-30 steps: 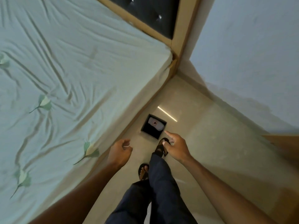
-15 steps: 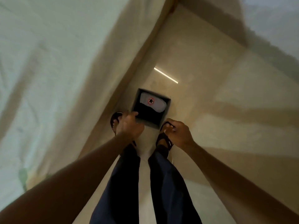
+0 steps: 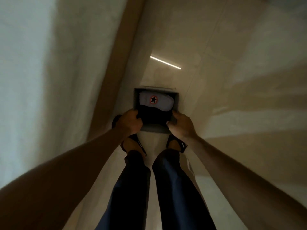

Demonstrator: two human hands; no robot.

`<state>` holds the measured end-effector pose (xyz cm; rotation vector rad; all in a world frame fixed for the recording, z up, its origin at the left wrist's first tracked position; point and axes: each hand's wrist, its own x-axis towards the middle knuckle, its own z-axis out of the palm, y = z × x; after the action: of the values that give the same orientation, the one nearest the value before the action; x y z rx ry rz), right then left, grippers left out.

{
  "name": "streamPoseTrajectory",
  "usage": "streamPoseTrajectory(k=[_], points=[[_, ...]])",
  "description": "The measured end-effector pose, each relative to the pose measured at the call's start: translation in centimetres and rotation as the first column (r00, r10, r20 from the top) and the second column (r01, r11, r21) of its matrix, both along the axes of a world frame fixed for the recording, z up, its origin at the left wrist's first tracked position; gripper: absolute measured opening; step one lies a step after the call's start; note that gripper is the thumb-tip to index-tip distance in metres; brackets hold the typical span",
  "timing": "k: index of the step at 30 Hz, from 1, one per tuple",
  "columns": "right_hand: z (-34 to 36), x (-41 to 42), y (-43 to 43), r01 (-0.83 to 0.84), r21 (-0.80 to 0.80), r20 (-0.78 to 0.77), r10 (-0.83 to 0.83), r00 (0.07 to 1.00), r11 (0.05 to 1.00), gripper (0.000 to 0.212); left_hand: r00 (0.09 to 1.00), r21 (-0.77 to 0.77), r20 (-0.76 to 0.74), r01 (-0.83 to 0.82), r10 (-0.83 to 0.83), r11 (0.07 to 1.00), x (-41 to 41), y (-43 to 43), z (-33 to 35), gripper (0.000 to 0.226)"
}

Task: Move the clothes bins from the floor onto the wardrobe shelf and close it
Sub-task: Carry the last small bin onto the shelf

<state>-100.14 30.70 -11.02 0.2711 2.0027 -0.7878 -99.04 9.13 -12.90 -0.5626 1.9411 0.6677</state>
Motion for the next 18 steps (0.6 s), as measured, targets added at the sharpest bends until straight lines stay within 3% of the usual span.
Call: streamPoseTrajectory(k=[6,11,18], points=[[10.8,-0.2,2.4,0.009,-0.028,0.043,-0.008,0.999,1.0,0.065,0.926,0.028,0.155,0.345,-0.345,0.938,-0.1,0.7,10.1,0.066],[24.5,0.6,5.9,0.055,-0.011,0.039,-0.054,0.998,0.998,0.068,0.82,0.071,0.132,0.552,-0.556,0.831,-3.7,4.8,26.3,0.048],[42.3,4.3,12.0,0.303,-0.003,-0.051,-0.303,0.952,0.953,0.07,0.711,0.119,-0.095,0.704,-0.697,0.701,-6.9,11.4,45.8,0.046]])
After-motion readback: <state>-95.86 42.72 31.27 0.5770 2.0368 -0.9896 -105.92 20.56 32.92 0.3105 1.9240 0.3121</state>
